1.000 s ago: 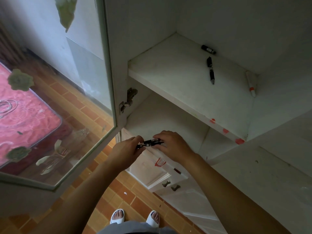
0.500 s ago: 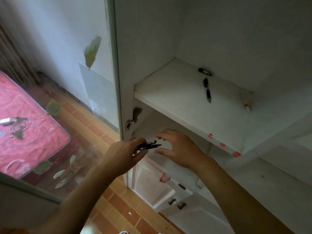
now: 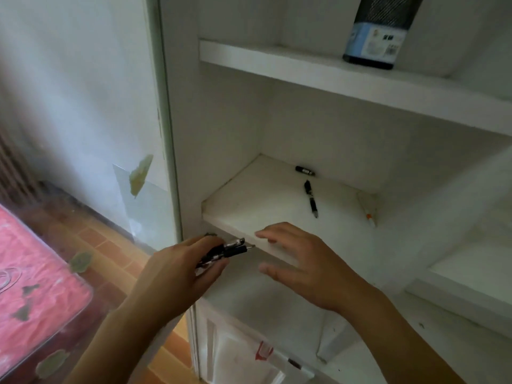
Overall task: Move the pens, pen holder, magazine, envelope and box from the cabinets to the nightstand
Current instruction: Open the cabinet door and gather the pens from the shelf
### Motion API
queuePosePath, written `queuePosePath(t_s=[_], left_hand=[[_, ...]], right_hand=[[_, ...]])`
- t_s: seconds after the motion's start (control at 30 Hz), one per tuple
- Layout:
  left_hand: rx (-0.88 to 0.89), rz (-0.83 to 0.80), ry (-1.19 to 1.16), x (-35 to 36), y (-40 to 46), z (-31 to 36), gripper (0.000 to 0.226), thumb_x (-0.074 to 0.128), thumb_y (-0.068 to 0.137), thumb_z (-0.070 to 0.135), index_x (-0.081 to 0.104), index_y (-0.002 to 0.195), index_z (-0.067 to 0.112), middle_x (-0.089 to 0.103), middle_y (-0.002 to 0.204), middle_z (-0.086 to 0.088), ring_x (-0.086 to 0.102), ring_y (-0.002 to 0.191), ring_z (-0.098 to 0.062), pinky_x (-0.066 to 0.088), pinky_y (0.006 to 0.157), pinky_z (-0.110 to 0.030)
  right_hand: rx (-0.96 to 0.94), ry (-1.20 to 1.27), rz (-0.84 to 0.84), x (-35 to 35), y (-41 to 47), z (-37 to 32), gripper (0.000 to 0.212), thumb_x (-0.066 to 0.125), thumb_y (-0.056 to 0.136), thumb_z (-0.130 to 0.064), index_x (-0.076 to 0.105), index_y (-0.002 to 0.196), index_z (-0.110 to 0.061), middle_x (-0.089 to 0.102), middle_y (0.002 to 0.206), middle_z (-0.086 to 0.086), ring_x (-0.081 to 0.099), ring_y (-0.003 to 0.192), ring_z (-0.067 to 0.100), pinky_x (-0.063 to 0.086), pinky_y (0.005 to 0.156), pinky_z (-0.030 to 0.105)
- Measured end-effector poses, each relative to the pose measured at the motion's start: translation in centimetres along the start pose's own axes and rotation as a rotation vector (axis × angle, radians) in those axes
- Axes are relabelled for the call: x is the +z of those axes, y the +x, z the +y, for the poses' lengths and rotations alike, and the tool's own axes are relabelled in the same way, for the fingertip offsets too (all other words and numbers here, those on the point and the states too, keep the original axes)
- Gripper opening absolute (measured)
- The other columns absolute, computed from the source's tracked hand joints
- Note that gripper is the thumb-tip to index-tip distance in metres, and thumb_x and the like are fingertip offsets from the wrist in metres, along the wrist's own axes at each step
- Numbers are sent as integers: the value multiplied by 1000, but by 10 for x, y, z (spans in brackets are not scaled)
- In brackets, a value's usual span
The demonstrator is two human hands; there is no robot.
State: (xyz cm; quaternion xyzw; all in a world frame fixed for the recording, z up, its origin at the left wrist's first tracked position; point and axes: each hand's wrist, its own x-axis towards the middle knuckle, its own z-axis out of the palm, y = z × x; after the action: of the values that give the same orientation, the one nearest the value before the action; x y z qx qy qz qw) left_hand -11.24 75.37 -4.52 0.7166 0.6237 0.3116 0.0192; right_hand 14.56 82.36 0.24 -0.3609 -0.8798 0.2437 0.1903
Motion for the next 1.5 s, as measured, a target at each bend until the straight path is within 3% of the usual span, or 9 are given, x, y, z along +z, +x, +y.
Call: queuePosePath(t_s=[0.17,0.43,0.73,0.9,1.03,1.13,1.33,1.5], left_hand=[[15,59,-4,3,33,11,29,56,95,55,65,118,38,68,96,18,64,68,-6,56,61,-29],[10,58,-64,16,73,22,21,64,96,45,63,117,41,65,95,18,60,76,-7,46,60,-27],[16,-11,-144,30,101,14,22,59,95,48,61,115,40,65,96,12,64,82,-17,55,71,-36],[-6,-22,-128,32,105,12,20,63,95,39,64,114,39,68,98,8,65,85,-21,55,73,-37],[-8,-26,-106,30,102,10,23,63,96,40,65,118,38,69,100,7,63,82,-19,50,67,-33],[-12,-1,-95,27,99,9,23,62,96,43,65,118,39,68,97,9,63,79,-17,48,63,-30],[9,60,-96,20,89,7,20,63,96,42,65,115,38,64,87,13,60,70,-10,50,59,-29],[21,81,-95,19,83,3,20,65,94,40,66,114,37,65,88,12,62,72,-15,55,64,-35]], right_hand=[[78,-53,114,-18,11,15,50,64,99,-52,55,146,-36,50,139,-29,51,125,-8,42,103,14],[333,-269,272,-26,31,36,58,49,104,-56,47,152,-24,47,151,-6,46,134,15,40,112,41],[591,-393,273,-23,70,68,66,41,105,-57,39,157,-16,41,153,9,41,137,31,36,111,49],[628,-413,262,-18,71,81,60,44,106,-53,43,153,-14,45,149,10,42,136,31,37,109,47],[636,-474,345,-20,75,92,39,48,107,-42,61,124,-9,55,132,12,50,122,31,44,97,45],[624,-492,375,-22,77,95,24,49,107,-28,64,110,-9,58,123,12,53,113,30,44,89,41],[477,-394,387,-12,63,78,14,58,101,-24,65,94,-13,57,107,4,52,101,24,45,87,42],[351,-347,353,-3,42,60,9,64,99,-25,66,93,-19,56,101,-5,52,96,17,48,88,42]])
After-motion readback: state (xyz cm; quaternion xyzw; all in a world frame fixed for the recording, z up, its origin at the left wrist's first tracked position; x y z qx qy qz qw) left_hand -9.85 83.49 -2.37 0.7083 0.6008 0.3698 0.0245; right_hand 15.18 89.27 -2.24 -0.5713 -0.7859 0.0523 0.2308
